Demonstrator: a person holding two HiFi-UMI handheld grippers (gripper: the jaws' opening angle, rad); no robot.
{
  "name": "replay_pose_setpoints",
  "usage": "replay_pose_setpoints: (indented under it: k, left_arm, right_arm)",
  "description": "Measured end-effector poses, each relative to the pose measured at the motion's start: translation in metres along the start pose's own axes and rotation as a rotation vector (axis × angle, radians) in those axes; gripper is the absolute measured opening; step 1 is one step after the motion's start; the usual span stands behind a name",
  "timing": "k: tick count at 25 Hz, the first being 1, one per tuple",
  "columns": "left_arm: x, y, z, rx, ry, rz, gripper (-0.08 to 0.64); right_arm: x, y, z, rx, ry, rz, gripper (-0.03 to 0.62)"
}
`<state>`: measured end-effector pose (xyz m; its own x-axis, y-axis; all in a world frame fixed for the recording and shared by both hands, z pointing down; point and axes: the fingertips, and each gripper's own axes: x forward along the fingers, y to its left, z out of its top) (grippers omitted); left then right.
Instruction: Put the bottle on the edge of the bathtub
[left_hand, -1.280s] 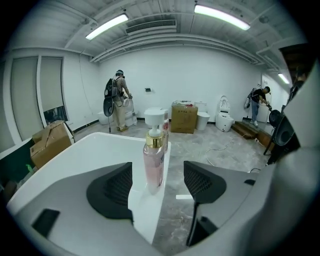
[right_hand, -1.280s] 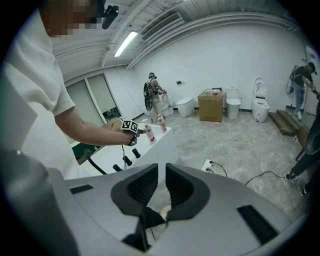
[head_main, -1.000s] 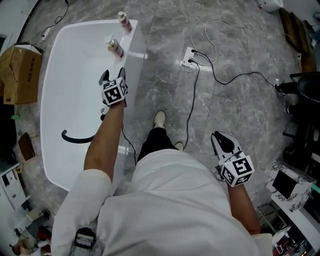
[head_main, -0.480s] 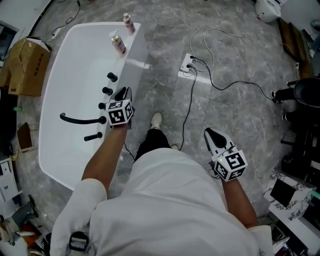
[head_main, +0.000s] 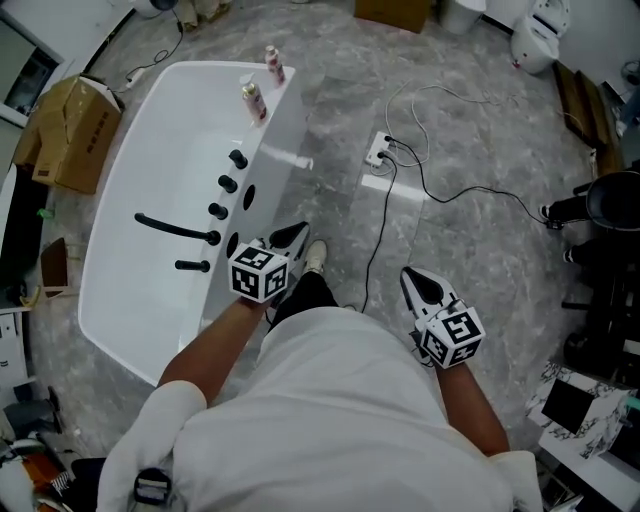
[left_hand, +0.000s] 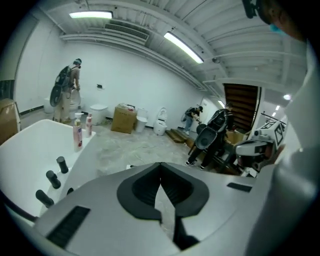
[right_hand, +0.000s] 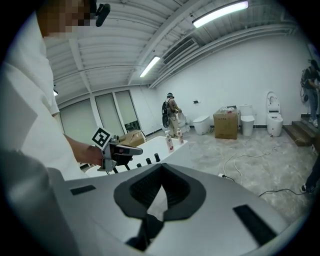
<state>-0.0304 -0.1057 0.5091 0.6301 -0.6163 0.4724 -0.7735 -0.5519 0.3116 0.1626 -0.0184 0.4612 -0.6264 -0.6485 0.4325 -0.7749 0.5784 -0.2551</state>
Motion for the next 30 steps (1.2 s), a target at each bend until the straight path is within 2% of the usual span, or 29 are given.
replay_pose_setpoints:
  k: [3, 7, 10, 13, 30]
  left_arm:
    - [-0.013, -0.038, 0.001, 0.058, 0.011, -0.081, 0.018]
    - [-0.035, -0.084, 0.003, 0.092, 0.014, -0.215, 0.018]
    - [-0.047, -0.102, 0.002, 0.167, 0.029, -0.257, 0.018]
    - [-0.052, -0.114, 0.0, 0.211, 0.035, -0.279, 0.018]
    - [-0.062, -0.132, -0.004, 0.208, 0.043, -0.288, 0.018]
  right_arm:
    - [-0.006, 0.011, -0.001, 0.004, -0.02, 0.019, 0.011]
    - [-0.012, 0.026, -0.004, 0.001, -0.021, 0.035, 0.011]
    - [-0.01, 0.036, 0.0, -0.011, -0.03, 0.048, 0.011]
    - [-0.012, 0.043, 0.0, -0.025, -0.03, 0.058, 0.009]
    - [-0.02, 0.056, 0.002, -0.078, -0.03, 0.08, 0.009]
